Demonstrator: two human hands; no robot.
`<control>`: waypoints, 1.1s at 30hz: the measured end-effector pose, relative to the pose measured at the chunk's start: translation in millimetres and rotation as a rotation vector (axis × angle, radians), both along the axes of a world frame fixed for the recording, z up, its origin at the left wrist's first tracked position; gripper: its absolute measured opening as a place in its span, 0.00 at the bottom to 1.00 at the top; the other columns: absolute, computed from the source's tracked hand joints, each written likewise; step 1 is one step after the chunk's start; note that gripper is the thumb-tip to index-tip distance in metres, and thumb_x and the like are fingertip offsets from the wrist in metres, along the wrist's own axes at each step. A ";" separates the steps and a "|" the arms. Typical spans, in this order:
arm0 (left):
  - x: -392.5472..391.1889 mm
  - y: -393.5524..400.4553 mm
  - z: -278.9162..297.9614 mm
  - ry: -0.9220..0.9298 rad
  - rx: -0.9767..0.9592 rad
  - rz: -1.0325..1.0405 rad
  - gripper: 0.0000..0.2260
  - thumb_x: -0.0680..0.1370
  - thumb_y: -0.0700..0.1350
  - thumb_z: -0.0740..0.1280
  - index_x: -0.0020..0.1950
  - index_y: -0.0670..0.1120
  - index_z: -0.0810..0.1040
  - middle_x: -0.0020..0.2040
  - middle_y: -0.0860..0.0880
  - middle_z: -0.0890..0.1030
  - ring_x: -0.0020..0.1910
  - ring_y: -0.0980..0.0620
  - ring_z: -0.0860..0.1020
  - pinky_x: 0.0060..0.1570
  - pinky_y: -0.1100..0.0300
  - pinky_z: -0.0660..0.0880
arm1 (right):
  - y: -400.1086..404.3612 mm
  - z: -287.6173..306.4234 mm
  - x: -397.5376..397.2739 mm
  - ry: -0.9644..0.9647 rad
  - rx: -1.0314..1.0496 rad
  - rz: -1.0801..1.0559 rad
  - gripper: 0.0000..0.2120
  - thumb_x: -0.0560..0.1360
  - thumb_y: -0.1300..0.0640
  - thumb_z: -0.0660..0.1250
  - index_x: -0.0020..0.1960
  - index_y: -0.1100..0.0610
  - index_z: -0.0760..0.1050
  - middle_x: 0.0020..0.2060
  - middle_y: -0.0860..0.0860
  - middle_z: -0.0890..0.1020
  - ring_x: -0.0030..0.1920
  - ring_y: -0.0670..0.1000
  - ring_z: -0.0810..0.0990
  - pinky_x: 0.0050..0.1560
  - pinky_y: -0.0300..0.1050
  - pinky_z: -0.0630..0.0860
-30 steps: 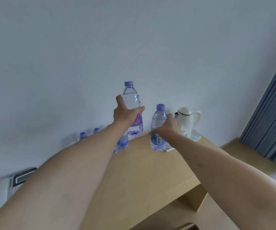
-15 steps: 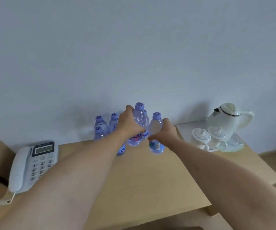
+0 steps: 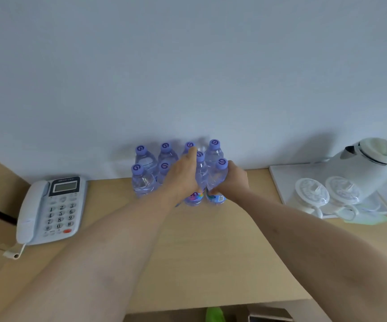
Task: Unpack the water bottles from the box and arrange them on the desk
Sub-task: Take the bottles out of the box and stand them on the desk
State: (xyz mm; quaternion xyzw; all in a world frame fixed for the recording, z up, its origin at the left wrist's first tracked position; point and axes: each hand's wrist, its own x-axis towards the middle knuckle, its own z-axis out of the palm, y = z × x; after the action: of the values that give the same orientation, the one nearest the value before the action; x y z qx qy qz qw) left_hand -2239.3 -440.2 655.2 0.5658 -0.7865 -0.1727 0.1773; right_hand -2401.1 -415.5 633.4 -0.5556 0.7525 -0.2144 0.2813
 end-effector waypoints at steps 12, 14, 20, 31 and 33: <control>-6.2 -7.3 -16.3 -0.214 -0.068 -0.036 0.40 0.54 0.37 0.83 0.54 0.49 0.60 0.50 0.48 0.67 0.40 0.45 0.74 0.28 0.53 0.68 | -9.5 -16.0 0.4 -0.047 -0.031 -0.054 0.30 0.54 0.54 0.80 0.50 0.55 0.69 0.46 0.51 0.78 0.45 0.52 0.76 0.39 0.44 0.73; -8.4 -4.7 -15.0 -0.252 -0.095 -0.058 0.40 0.58 0.35 0.80 0.62 0.49 0.61 0.54 0.46 0.68 0.44 0.44 0.73 0.29 0.52 0.71 | -7.2 -14.9 1.6 -0.068 -0.033 -0.051 0.31 0.54 0.54 0.81 0.51 0.55 0.69 0.47 0.51 0.78 0.46 0.52 0.76 0.39 0.44 0.73; -9.0 -0.5 -3.7 -0.321 -0.092 -0.083 0.28 0.64 0.34 0.72 0.60 0.45 0.66 0.55 0.45 0.67 0.50 0.44 0.70 0.31 0.52 0.69 | 1.3 -2.3 8.2 -0.135 0.021 -0.043 0.33 0.57 0.57 0.81 0.55 0.56 0.66 0.51 0.54 0.75 0.48 0.53 0.75 0.39 0.44 0.73; -11.1 10.8 -6.6 -0.329 -0.150 -0.070 0.19 0.67 0.28 0.63 0.56 0.41 0.68 0.57 0.42 0.67 0.52 0.42 0.69 0.32 0.53 0.64 | 22.7 15.2 3.4 -0.177 0.073 -0.050 0.30 0.66 0.63 0.74 0.65 0.59 0.67 0.56 0.54 0.77 0.55 0.56 0.77 0.54 0.53 0.79; -8.6 9.8 -5.5 -0.323 -0.156 -0.079 0.19 0.67 0.28 0.64 0.55 0.41 0.68 0.56 0.42 0.68 0.52 0.42 0.70 0.32 0.53 0.66 | 22.7 14.7 2.5 -0.197 0.031 -0.052 0.29 0.68 0.61 0.74 0.66 0.59 0.69 0.56 0.55 0.78 0.55 0.55 0.78 0.56 0.53 0.78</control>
State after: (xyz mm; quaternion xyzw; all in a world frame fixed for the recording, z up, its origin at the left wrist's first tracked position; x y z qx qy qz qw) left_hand -2247.9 -430.4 649.7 0.5393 -0.8374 -0.0247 0.0854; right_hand -2398.7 -392.9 648.1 -0.5075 0.7387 -0.2635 0.3569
